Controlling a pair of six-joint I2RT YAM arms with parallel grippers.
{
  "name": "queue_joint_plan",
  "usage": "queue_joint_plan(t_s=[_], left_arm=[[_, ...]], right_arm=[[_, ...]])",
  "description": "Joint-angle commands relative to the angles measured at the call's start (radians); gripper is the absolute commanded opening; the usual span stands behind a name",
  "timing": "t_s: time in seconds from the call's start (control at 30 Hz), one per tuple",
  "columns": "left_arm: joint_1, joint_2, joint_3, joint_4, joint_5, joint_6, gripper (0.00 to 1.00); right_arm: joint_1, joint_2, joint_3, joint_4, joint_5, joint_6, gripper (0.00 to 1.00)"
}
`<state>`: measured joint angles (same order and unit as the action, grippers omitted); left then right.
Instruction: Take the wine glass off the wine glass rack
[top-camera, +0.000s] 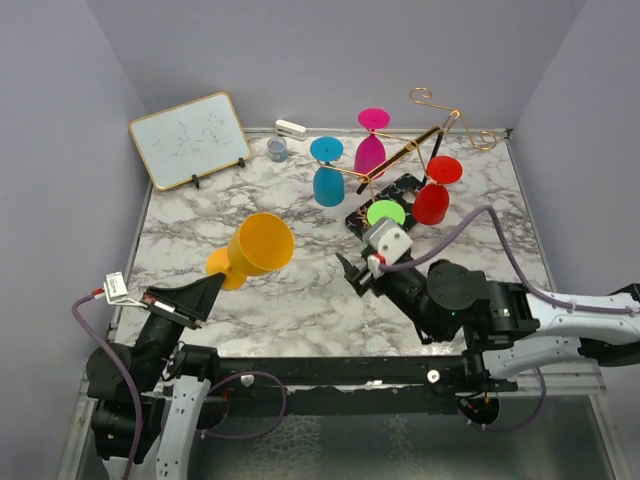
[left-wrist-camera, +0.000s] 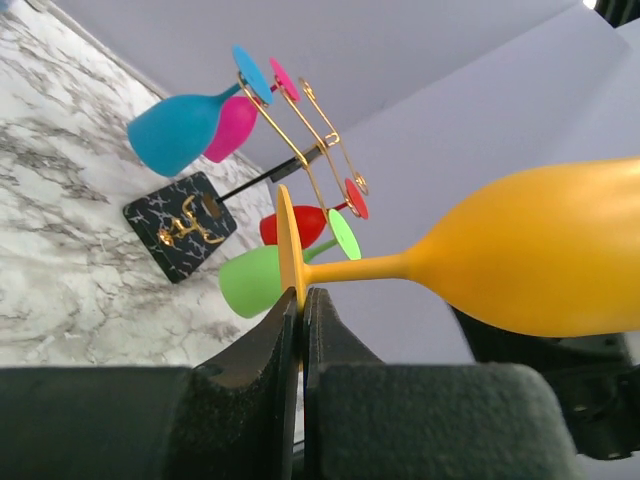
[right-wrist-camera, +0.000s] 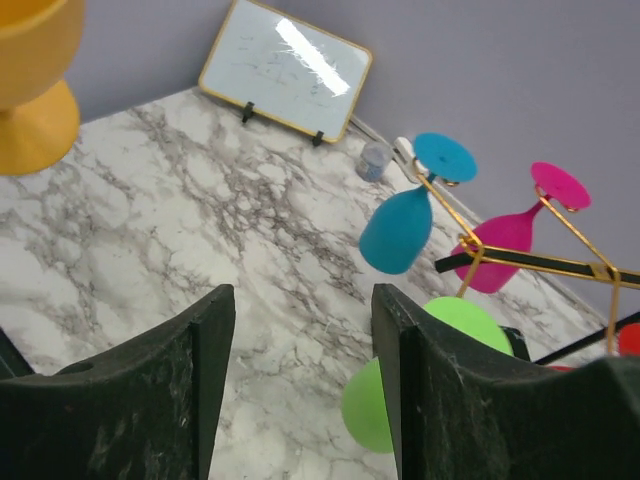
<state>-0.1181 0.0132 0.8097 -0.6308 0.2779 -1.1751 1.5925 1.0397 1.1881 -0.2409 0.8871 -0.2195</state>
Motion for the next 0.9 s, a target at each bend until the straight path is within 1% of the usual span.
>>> queue_joint_plan(t_s=[0.0, 0.1, 0.17, 0.23, 0.27, 0.3, 0.33, 0.37, 0.43, 0.5, 0.53, 0.57, 0.63, 0.67, 0.73, 0.87], left_arm=[[0.002, -0.021, 0.019, -0.091, -0.089, 0.047, 0.00], [0.001, -0.021, 0.027, -0.115, -0.097, 0.064, 0.00], [0.002, -0.021, 0.033, -0.122, -0.105, 0.072, 0.00], [0.001, -0.021, 0.040, -0.131, -0.112, 0.078, 0.00], [0.002, -0.021, 0.043, -0.136, -0.116, 0.080, 0.00], [0.002, -0.021, 0.046, -0.140, -0.120, 0.083, 0.00], [0.001, -0.021, 0.051, -0.143, -0.124, 0.087, 0.00], [0.001, -0.021, 0.056, -0.147, -0.129, 0.092, 0.00], [0.001, -0.021, 0.066, -0.153, -0.136, 0.101, 0.00], [0.001, -0.020, 0.073, -0.160, -0.144, 0.109, 0.00], [0.002, -0.020, 0.077, -0.163, -0.146, 0.110, 0.00], [0.002, -0.021, 0.079, -0.163, -0.149, 0.110, 0.00], [0.001, -0.021, 0.078, -0.159, -0.151, 0.108, 0.00], [0.001, -0.019, 0.075, -0.155, -0.147, 0.106, 0.00], [0.002, -0.019, 0.068, -0.148, -0.142, 0.105, 0.00], [0.002, -0.018, 0.044, -0.135, -0.135, 0.112, 0.00]], right_arm=[[-0.125, 0.080, 0.262, -0.286, -0.076, 0.094, 0.57], [-0.255, 0.196, 0.467, -0.306, -0.212, 0.037, 0.57], [-0.335, 0.310, 0.638, -0.363, -0.304, 0.019, 0.59], [-0.370, 0.409, 0.786, -0.390, -0.353, 0.021, 0.60], [-0.403, 0.462, 0.881, -0.431, -0.413, 0.050, 0.60], [-0.465, 0.525, 1.014, -0.483, -0.516, 0.099, 0.60], [-0.525, 0.583, 1.117, -0.535, -0.655, 0.150, 0.59], [-0.591, 0.629, 1.197, -0.571, -0.734, 0.198, 0.58], [-0.699, 0.692, 1.273, -0.599, -1.034, 0.279, 0.55], [-0.783, 0.719, 1.272, -0.597, -1.299, 0.350, 0.49], [-0.814, 0.722, 1.251, -0.590, -1.404, 0.380, 0.48], [-0.831, 0.722, 1.228, -0.587, -1.506, 0.394, 0.48], [-0.839, 0.701, 1.154, -0.576, -1.650, 0.396, 0.50], [-0.839, 0.681, 1.106, -0.551, -1.701, 0.398, 0.51], [-0.838, 0.631, 1.023, -0.521, -1.745, 0.409, 0.54], [-0.839, 0.564, 0.936, -0.517, -1.729, 0.405, 0.56]])
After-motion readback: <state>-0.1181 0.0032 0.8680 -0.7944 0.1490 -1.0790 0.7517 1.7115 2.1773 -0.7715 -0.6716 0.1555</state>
